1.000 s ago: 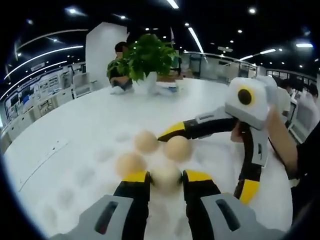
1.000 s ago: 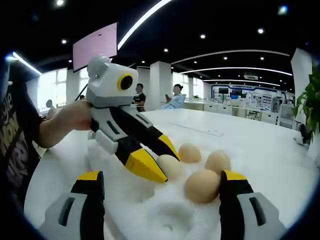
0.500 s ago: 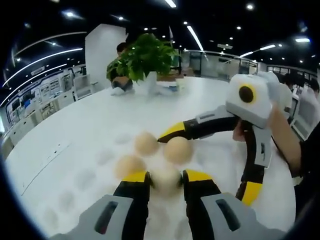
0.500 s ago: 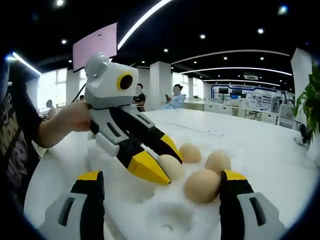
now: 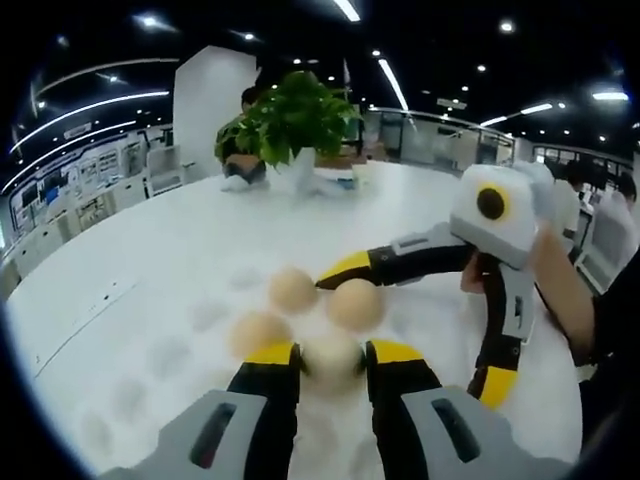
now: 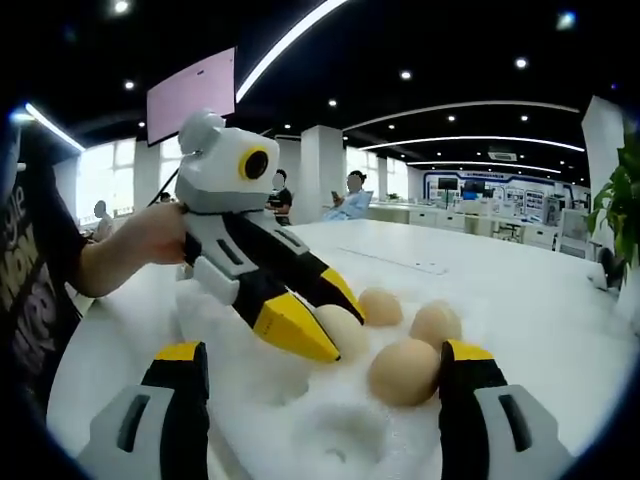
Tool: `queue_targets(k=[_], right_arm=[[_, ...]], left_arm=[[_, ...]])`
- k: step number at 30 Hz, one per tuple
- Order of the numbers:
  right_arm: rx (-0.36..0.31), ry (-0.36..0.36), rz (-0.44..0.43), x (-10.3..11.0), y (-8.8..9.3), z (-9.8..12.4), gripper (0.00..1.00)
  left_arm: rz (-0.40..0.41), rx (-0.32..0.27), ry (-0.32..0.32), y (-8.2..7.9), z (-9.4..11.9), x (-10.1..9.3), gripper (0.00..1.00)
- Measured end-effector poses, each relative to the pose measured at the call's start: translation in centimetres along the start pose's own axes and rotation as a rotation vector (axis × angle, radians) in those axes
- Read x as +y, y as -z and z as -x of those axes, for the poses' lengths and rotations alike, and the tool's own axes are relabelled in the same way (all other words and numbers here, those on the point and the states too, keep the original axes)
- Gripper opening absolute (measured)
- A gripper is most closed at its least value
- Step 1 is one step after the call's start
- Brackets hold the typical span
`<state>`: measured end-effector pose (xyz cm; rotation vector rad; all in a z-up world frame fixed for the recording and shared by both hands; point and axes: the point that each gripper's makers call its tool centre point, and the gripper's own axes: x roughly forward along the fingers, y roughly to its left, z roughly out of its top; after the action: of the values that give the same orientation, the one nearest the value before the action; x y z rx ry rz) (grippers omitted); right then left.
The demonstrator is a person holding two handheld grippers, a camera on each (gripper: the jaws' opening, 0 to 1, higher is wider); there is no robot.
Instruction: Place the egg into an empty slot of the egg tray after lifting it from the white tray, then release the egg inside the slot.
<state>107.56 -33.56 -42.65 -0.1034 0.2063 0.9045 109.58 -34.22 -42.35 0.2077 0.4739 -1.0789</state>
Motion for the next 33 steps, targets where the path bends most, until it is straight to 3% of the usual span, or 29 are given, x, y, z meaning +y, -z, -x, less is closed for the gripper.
queue_targets(k=[17, 33], right_arm=[[-0.001, 0.0, 0.0, 0.1, -0.1, -0.2, 1.0], [-0.003, 0.0, 0.0, -0.5, 0.0, -0.3, 1.0]], left_arm=[[0.021, -0.046, 0.001, -1.9, 2.4, 1.7, 0.26], [0.037, -0.066, -0.056, -1.4, 6.0, 3.6, 0.26]])
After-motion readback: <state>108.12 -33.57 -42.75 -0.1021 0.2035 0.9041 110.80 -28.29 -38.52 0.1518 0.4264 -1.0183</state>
